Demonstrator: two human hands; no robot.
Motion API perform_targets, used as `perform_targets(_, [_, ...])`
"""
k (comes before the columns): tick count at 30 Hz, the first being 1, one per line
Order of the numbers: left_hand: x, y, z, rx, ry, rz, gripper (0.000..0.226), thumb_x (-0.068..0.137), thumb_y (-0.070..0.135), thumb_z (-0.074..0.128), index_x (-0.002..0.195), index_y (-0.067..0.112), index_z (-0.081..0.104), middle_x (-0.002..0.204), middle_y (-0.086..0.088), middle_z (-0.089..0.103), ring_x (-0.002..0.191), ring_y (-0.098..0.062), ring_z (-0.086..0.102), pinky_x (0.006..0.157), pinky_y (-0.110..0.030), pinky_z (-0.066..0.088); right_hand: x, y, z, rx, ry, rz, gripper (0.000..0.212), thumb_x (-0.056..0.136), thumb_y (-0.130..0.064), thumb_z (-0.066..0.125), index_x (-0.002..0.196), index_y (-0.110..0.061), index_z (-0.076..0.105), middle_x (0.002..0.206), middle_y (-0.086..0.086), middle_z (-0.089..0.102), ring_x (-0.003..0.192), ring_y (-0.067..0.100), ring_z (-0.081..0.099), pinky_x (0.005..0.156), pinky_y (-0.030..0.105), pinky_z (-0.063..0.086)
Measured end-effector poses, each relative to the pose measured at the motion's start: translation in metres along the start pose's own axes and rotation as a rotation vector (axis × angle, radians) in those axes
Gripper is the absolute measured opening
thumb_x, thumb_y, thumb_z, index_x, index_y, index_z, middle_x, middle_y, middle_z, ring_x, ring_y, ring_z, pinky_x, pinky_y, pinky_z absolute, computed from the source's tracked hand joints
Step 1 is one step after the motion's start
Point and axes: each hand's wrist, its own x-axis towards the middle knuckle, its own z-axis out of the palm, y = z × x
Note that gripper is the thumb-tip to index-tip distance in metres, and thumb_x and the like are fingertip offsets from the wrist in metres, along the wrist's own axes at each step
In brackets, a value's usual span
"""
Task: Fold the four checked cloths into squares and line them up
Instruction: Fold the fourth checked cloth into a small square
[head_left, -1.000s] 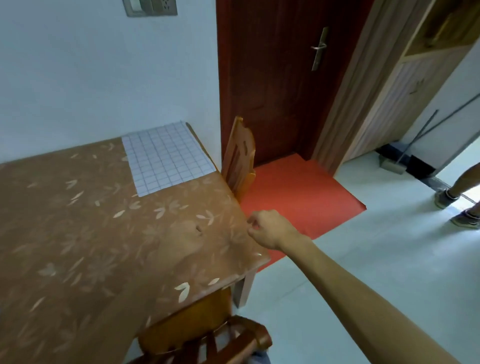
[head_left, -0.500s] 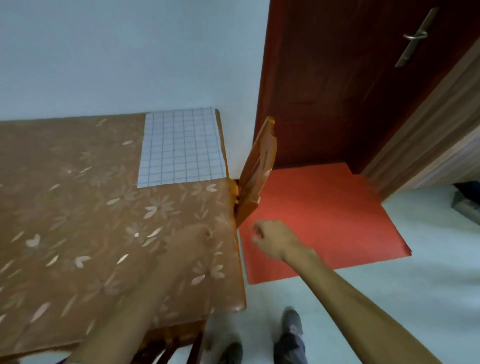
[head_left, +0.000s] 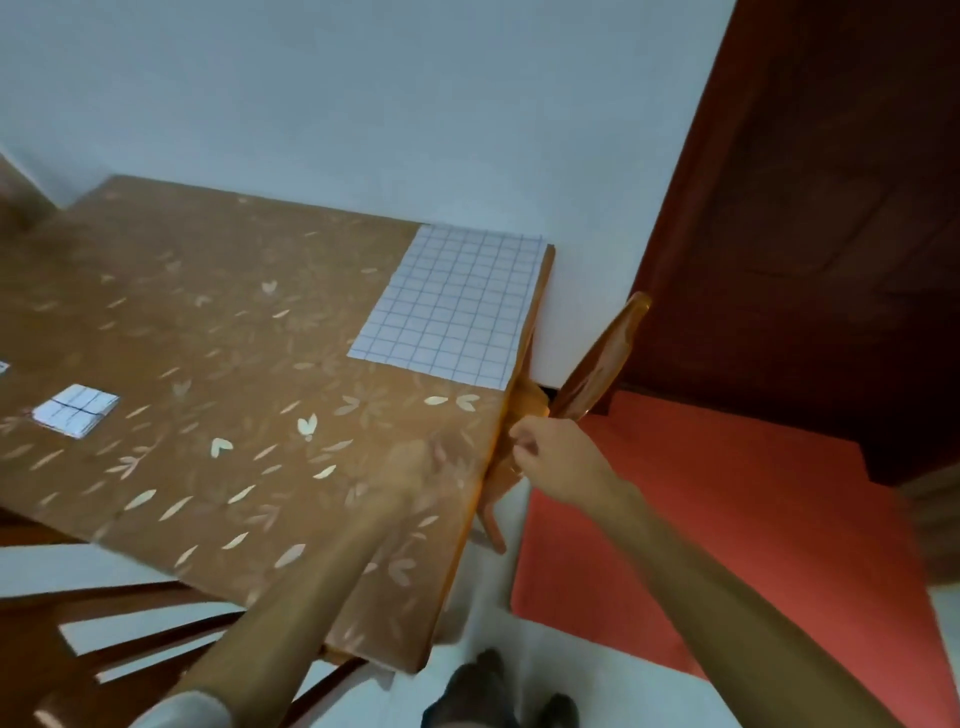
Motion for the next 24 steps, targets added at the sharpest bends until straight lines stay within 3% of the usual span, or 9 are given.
perform_targets(3, [0.015, 0.002, 0.004, 0.027, -0.027, 0.037, 0.024, 0.095, 0.027, 0.057, 0.116, 0.019, 0.066, 0.107, 0.001, 0.067, 0.102, -0.021, 0.064, 0.079, -0.022, 0.042, 0.036, 0.002, 0.001, -0.015, -0.014, -0.017, 0.025, 0.091, -0.021, 0.049, 0.106, -0.012, 0.066, 0.102, 0.004, 0.07, 0.093, 0.023, 0.065, 0.082, 0.043, 0.055])
perform_targets(6, [0.042, 0.002, 0.01, -0.003, -0.02, 0.08, 0.019, 0.098, 0.026, 0.051, 0.107, 0.021, 0.067, 0.097, 0.005, 0.066, 0.097, -0.02, 0.066, 0.075, -0.024, 0.044, 0.072, 0.005, 0.0, -0.05, -0.042, -0.018, 0.02, 0.092, -0.02, 0.047, 0.096, -0.013, 0.065, 0.09, 0.002, 0.068, 0.083, 0.022, 0.063, 0.071, 0.038, 0.053])
perform_targets(9, [0.082, 0.007, 0.014, -0.03, -0.027, 0.07, 0.021, 0.1, 0.022, 0.049, 0.112, 0.024, 0.066, 0.1, 0.004, 0.069, 0.089, -0.017, 0.064, 0.075, -0.023, 0.045, 0.11, 0.018, 0.005, -0.112, -0.096, -0.004, 0.013, 0.094, -0.017, 0.046, 0.091, -0.014, 0.059, 0.089, 0.002, 0.064, 0.082, 0.022, 0.059, 0.067, 0.036, 0.048])
perform_targets(11, [0.112, 0.01, 0.019, -0.097, -0.018, 0.085, 0.027, 0.099, 0.019, 0.05, 0.122, 0.026, 0.063, 0.11, 0.004, 0.068, 0.094, -0.017, 0.066, 0.076, -0.023, 0.049, 0.134, 0.029, 0.008, -0.151, -0.128, 0.009, 0.011, 0.092, -0.014, 0.046, 0.084, -0.018, 0.052, 0.089, 0.002, 0.062, 0.085, 0.023, 0.059, 0.068, 0.038, 0.05])
perform_targets(15, [0.167, 0.02, 0.035, -0.116, -0.004, 0.112, 0.035, 0.097, 0.018, 0.05, 0.13, 0.026, 0.058, 0.125, 0.0, 0.065, 0.106, -0.023, 0.064, 0.09, -0.036, 0.055, 0.173, 0.043, 0.012, -0.232, -0.201, 0.057, 0.021, 0.092, -0.01, 0.047, 0.103, -0.014, 0.064, 0.105, 0.005, 0.066, 0.097, 0.026, 0.063, 0.071, 0.035, 0.048])
perform_targets(18, [0.2, 0.032, 0.045, -0.113, 0.039, 0.158, 0.038, 0.096, 0.024, 0.048, 0.131, 0.021, 0.059, 0.143, -0.004, 0.052, 0.127, -0.026, 0.05, 0.104, -0.04, 0.044, 0.196, 0.051, 0.015, -0.252, -0.249, 0.09, 0.025, 0.089, -0.01, 0.049, 0.108, -0.016, 0.065, 0.109, 0.007, 0.067, 0.102, 0.027, 0.063, 0.079, 0.039, 0.052])
perform_targets(21, [0.228, 0.044, 0.06, 0.004, -0.008, 0.204, 0.061, 0.089, 0.05, 0.039, 0.144, 0.024, 0.045, 0.161, -0.004, 0.029, 0.148, -0.023, 0.027, 0.116, -0.05, 0.026, 0.215, 0.06, 0.015, -0.264, -0.276, 0.085, 0.023, 0.085, -0.011, 0.056, 0.106, -0.016, 0.065, 0.109, 0.007, 0.066, 0.105, 0.028, 0.061, 0.082, 0.039, 0.05])
perform_targets(24, [0.249, 0.051, 0.082, 0.093, -0.049, 0.214, 0.07, 0.091, 0.048, 0.058, 0.152, 0.024, 0.031, 0.164, -0.004, 0.02, 0.152, -0.024, 0.015, 0.121, -0.045, 0.017, 0.233, 0.068, 0.011, -0.27, -0.301, 0.072, 0.026, 0.085, -0.014, 0.061, 0.11, -0.017, 0.065, 0.112, 0.005, 0.064, 0.107, 0.026, 0.061, 0.084, 0.038, 0.049])
